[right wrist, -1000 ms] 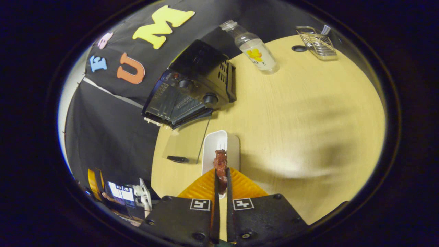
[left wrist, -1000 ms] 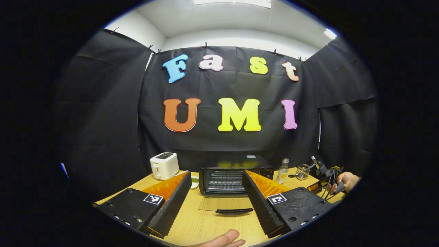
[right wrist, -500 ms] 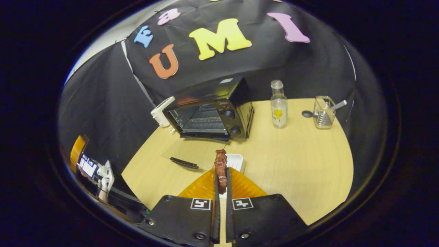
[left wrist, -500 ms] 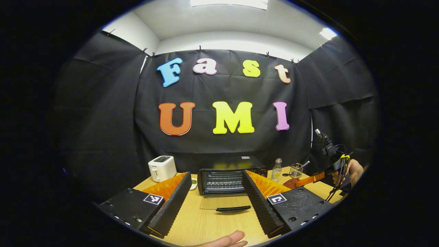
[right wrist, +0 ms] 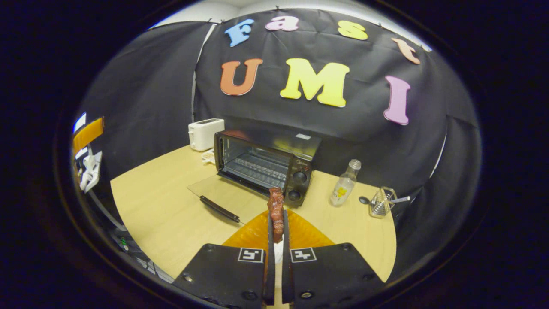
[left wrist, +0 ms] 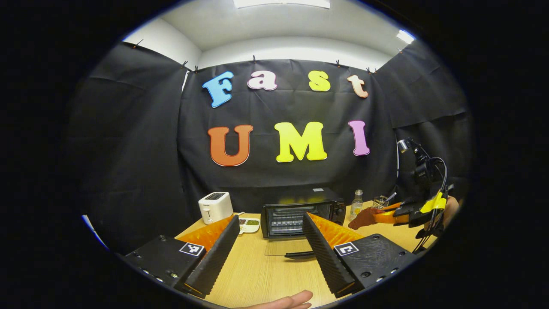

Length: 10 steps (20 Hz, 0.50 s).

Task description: Open the electric oven with the left hand, put the food in, and close the electric oven.

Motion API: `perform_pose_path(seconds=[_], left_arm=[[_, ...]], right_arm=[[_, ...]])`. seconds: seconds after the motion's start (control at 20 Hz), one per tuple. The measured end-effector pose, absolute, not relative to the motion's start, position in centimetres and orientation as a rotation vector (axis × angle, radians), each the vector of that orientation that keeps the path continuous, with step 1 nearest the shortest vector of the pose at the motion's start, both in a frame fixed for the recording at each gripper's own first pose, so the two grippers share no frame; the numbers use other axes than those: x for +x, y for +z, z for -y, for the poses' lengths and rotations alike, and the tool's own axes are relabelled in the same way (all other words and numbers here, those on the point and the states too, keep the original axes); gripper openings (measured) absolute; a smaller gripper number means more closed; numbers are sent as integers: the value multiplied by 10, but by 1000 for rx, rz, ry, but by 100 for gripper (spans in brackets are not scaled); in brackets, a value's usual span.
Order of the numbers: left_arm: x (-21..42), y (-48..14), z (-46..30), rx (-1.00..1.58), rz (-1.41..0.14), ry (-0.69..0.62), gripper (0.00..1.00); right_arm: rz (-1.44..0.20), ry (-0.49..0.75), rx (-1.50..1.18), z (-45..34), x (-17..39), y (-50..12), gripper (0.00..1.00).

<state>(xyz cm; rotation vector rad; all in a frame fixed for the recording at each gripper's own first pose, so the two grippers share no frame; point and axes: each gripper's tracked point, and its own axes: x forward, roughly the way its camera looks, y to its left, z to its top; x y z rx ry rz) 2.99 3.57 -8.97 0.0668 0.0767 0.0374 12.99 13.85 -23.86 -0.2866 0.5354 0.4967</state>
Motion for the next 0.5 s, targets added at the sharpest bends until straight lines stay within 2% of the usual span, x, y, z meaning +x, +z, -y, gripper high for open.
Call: perform_pose_path(seconds=[0.05, 0.2, 0.3, 0.5], left_arm=[[31, -91, -38, 69, -76, 34, 94], [32, -96, -47, 56, -85, 23, 95], [36, -98, -54, 39, -83, 21, 95], [43, -107, -84, 50, -67, 73, 95]], right_arm=[[-523, 492, -289, -147, 132, -240, 10], [-473, 452, -304, -170, 143, -241, 7], [-464, 455, -280, -194, 149, -246, 10], [-456, 455, -244, -237, 172, -264, 10]])
